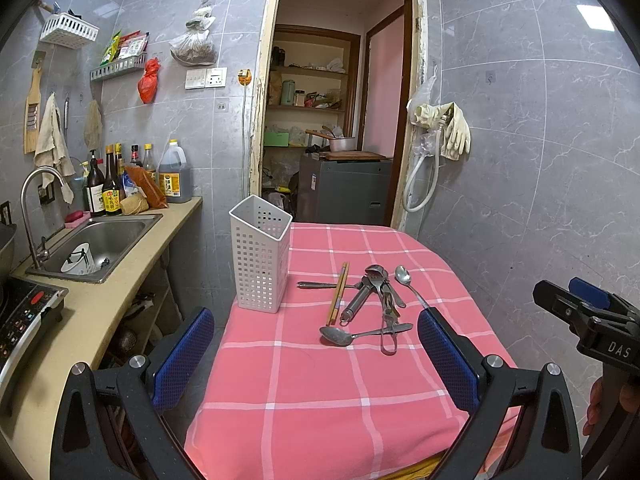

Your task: Organize utensils

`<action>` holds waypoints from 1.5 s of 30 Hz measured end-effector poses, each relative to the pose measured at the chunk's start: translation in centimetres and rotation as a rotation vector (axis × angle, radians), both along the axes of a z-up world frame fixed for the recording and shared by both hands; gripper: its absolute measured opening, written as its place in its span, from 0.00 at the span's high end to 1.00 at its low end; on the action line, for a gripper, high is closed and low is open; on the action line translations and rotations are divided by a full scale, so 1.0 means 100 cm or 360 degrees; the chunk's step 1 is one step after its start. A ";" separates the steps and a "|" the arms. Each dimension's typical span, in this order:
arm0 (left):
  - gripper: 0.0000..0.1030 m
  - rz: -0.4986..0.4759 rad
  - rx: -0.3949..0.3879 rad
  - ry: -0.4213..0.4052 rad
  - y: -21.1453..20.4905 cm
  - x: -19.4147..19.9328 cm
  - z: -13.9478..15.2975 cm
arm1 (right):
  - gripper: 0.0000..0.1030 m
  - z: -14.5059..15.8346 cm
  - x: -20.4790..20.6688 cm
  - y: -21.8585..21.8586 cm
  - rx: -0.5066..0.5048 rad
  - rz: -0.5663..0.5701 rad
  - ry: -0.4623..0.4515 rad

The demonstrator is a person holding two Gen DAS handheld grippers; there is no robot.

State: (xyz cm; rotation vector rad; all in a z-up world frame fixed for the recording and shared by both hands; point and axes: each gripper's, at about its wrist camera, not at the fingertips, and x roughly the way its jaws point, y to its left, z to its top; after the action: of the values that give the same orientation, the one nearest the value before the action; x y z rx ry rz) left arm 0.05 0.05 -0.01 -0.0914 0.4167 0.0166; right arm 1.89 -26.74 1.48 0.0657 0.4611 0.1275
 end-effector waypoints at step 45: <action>0.01 -0.0034 -0.0035 0.0004 0.011 0.008 -0.011 | 0.01 0.000 0.015 -0.003 0.0004 -0.0035 0.0003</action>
State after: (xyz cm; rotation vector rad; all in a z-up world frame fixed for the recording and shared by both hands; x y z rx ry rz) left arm 0.85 1.13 -1.10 -0.1086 0.4207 -0.0086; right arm 3.42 -27.04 1.50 0.0733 0.4620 0.1061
